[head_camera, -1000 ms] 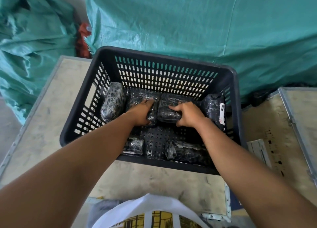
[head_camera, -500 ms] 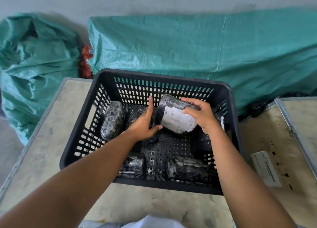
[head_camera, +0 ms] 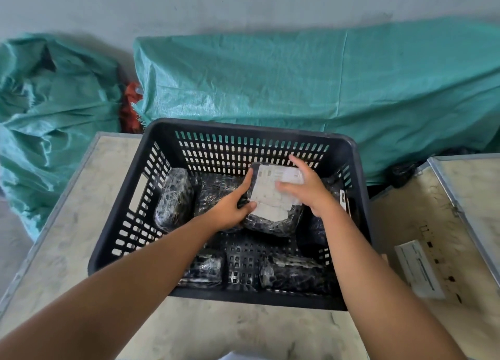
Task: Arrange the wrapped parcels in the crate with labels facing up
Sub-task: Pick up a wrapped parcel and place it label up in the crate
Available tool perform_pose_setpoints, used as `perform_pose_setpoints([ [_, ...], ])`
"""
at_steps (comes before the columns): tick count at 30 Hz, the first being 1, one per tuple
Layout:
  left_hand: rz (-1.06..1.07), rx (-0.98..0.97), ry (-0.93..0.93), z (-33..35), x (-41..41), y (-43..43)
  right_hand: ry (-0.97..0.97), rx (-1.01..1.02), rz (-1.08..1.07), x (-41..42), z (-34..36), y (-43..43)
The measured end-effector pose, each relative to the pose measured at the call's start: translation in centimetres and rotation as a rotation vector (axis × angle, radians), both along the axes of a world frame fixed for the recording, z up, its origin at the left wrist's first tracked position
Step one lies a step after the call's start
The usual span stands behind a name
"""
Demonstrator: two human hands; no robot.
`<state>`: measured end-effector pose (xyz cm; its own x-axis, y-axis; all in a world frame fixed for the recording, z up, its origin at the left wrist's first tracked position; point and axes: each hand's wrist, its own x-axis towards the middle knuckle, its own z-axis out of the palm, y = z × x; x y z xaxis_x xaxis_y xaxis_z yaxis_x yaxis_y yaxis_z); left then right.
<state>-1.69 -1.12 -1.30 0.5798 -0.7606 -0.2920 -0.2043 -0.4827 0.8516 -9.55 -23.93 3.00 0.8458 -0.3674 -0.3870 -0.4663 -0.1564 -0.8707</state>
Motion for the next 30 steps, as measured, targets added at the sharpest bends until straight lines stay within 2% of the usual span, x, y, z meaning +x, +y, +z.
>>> perform_pose_setpoints([
  [5,0.125,-0.005,0.086,-0.7,0.1,-0.8,0.156,-0.186,0.203,0.1,-1.3,0.0],
  [8,0.136,0.083,0.101,-0.7,0.0,-1.6,0.191,-0.209,0.236,0.2,-1.8,0.0],
  [12,0.029,0.332,-0.012,-0.9,-0.8,-2.6,0.238,-0.290,0.235,0.4,-2.1,0.5],
  [20,0.002,0.356,-0.127,-1.6,-1.2,-2.6,0.308,-0.402,0.240,0.5,-2.5,1.2],
  [24,-0.038,0.455,-0.260,-2.1,-1.5,-2.7,0.428,-0.549,0.367,0.6,-3.8,2.6],
  [27,-0.080,0.489,-0.293,-2.1,-1.6,-2.7,0.533,-0.582,0.417,0.8,-4.9,3.2],
  [30,-0.103,0.508,-0.379,-2.2,-1.9,-2.8,0.559,-0.618,0.458,0.5,-6.0,3.8],
])
